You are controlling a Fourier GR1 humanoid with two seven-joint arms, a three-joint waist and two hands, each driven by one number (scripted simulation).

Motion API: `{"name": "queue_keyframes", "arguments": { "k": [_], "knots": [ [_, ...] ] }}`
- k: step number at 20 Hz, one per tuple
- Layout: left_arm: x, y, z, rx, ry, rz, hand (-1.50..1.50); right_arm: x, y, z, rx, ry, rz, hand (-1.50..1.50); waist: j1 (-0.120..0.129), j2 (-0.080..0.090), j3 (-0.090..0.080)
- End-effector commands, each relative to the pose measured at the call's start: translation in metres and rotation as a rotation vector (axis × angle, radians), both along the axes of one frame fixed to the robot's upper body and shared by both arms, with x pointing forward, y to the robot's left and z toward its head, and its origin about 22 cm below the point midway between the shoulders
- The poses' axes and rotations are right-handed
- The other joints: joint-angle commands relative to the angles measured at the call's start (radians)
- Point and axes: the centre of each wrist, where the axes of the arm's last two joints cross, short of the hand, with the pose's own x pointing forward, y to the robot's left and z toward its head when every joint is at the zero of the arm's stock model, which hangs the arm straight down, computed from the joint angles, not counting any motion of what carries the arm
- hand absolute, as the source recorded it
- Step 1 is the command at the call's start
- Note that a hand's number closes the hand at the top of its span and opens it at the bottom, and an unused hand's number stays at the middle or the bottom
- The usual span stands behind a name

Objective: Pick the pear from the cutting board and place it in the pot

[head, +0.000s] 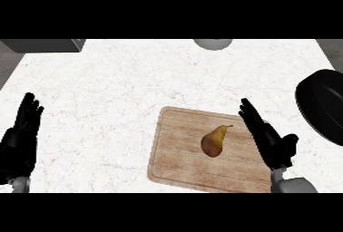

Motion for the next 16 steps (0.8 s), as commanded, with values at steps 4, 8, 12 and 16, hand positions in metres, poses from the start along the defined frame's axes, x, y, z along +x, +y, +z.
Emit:
{"name": "queue_keyframes", "arguments": {
  "k": [4, 8, 12, 16],
  "knots": [
    [0.033, -0.022, 0.035, -0.072, -0.184, -0.131, 0.0, 0.052, -0.075, 0.063, 0.261, -0.11, 0.081, 1.5, -0.011, 0.026, -0.016],
    [0.042, -0.039, 0.044, -0.15, -0.21, -0.228, 0.0, 0.045, -0.142, 0.084, -0.352, 0.011, -0.034, 1.5, -0.02, 0.04, -0.022],
    [0.059, -0.043, 0.048, -0.182, -0.198, -0.262, 0.0, 0.04, -0.17, 0.054, -0.223, -0.088, 0.062, -1.5, -0.003, 0.025, -0.016],
    [0.071, -0.04, 0.038, -0.188, -0.209, -0.264, 0.0, 0.035, -0.165, 0.062, -0.224, -0.186, 0.159, -1.5, -0.009, 0.02, -0.018]
  ]
}}
